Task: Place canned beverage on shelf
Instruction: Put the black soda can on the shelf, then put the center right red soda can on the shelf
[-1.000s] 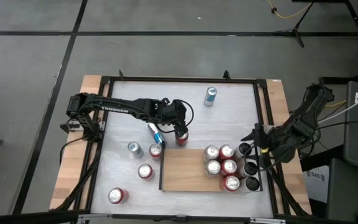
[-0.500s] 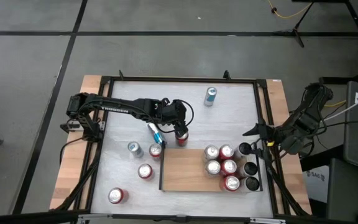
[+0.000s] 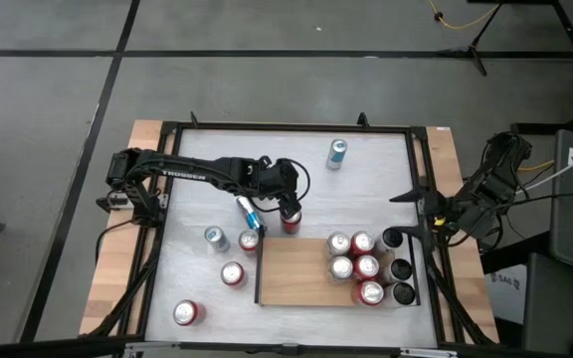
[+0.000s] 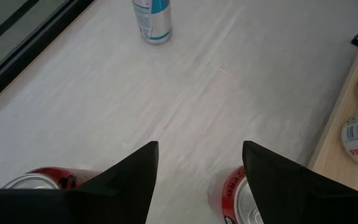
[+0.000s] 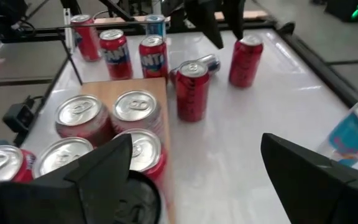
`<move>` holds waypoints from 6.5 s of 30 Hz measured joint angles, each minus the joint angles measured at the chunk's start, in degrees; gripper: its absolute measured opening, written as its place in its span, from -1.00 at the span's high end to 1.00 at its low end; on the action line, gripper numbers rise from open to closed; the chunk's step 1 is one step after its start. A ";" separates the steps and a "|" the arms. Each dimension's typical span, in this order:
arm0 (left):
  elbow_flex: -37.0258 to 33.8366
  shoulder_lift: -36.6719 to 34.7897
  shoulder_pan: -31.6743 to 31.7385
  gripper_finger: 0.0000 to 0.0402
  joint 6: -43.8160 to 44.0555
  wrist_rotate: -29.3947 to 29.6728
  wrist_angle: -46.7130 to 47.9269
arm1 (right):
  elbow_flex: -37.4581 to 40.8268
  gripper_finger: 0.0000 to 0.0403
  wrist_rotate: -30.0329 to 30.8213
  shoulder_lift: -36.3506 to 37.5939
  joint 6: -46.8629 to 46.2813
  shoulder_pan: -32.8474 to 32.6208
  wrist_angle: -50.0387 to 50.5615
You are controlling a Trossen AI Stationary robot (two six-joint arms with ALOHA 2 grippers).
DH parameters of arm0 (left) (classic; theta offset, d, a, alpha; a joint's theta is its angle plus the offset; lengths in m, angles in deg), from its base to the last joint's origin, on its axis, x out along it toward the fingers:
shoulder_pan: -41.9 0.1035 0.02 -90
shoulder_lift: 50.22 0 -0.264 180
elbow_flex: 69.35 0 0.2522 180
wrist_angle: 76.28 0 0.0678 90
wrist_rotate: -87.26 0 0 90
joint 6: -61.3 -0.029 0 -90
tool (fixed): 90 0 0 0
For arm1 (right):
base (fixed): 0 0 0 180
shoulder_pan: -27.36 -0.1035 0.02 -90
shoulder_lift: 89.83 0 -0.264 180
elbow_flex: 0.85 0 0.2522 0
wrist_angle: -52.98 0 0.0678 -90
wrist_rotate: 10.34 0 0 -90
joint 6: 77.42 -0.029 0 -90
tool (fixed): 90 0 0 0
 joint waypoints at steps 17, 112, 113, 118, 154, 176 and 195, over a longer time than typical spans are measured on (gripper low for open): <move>0.00 0.00 0.06 -0.69 -1.57 0.14 -0.02 | 0.00 -0.72 3.79 -0.04 2.39 0.00 0.15; 9.35 11.61 -4.84 -0.97 42.27 -2.01 10.86 | -0.02 -0.72 30.15 -0.44 3.39 0.02 -9.60; 9.40 11.70 -4.84 -0.97 42.32 -2.04 10.49 | -0.02 -0.72 30.15 -0.48 3.39 0.02 -9.60; 9.44 12.39 -4.86 -0.97 42.38 -3.54 10.50 | -0.02 -0.72 30.15 -0.59 3.37 0.01 -8.77; 9.40 14.93 -4.86 -0.49 40.84 -7.55 10.62 | -0.02 -0.72 30.15 -0.59 3.37 0.01 -8.57; 9.62 11.90 -1.93 -0.46 22.92 -9.90 9.43 | -0.02 -0.72 30.17 -0.59 3.37 0.00 -8.59; 13.34 8.37 -3.66 -0.48 2.67 -20.20 4.74 | 0.00 -0.72 30.15 -0.59 3.37 0.01 -8.28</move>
